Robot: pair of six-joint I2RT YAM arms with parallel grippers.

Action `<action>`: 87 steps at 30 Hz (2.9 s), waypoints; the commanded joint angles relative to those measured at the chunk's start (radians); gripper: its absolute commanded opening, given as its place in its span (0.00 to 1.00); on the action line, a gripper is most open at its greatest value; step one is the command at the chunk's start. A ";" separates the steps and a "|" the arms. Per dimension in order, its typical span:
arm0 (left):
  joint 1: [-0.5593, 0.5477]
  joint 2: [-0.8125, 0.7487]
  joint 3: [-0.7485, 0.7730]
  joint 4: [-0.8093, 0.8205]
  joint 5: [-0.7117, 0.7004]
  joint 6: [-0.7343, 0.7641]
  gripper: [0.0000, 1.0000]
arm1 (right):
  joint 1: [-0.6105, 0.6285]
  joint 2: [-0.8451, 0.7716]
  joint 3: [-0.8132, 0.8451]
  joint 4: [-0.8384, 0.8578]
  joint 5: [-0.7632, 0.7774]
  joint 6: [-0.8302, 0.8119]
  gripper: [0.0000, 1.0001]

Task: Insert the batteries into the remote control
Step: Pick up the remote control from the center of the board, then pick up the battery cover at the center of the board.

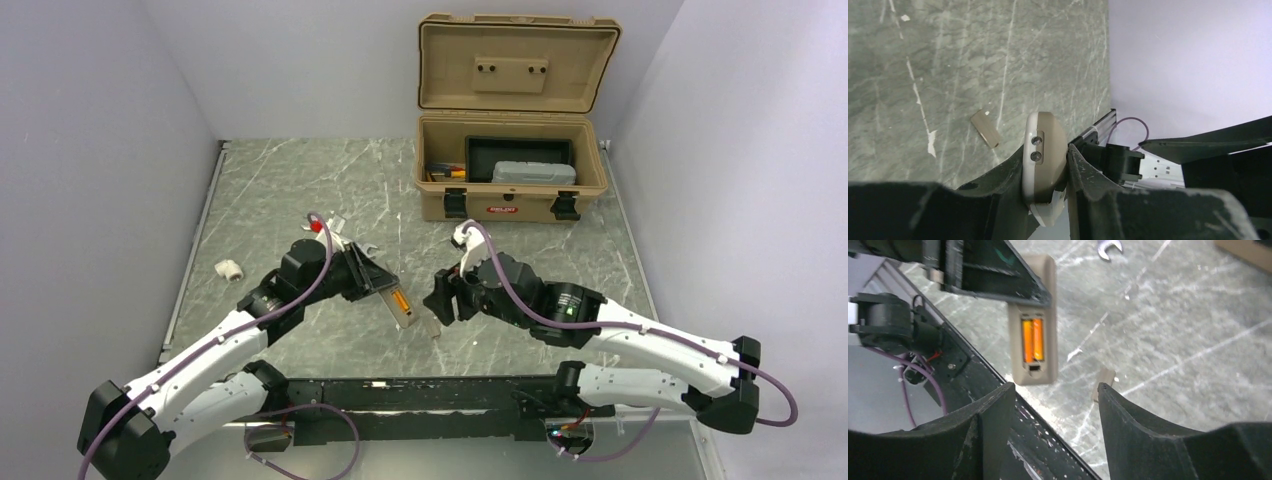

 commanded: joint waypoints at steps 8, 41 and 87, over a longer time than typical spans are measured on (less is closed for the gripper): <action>0.148 -0.071 -0.073 -0.039 0.035 0.034 0.00 | -0.013 0.000 -0.250 0.069 0.062 0.108 0.51; 0.203 -0.146 -0.150 -0.107 0.007 0.014 0.00 | -0.003 0.528 -0.236 0.251 0.025 0.147 0.48; 0.209 -0.138 -0.170 0.081 0.064 -0.036 0.00 | 0.030 0.162 -0.099 -0.025 0.194 0.092 0.23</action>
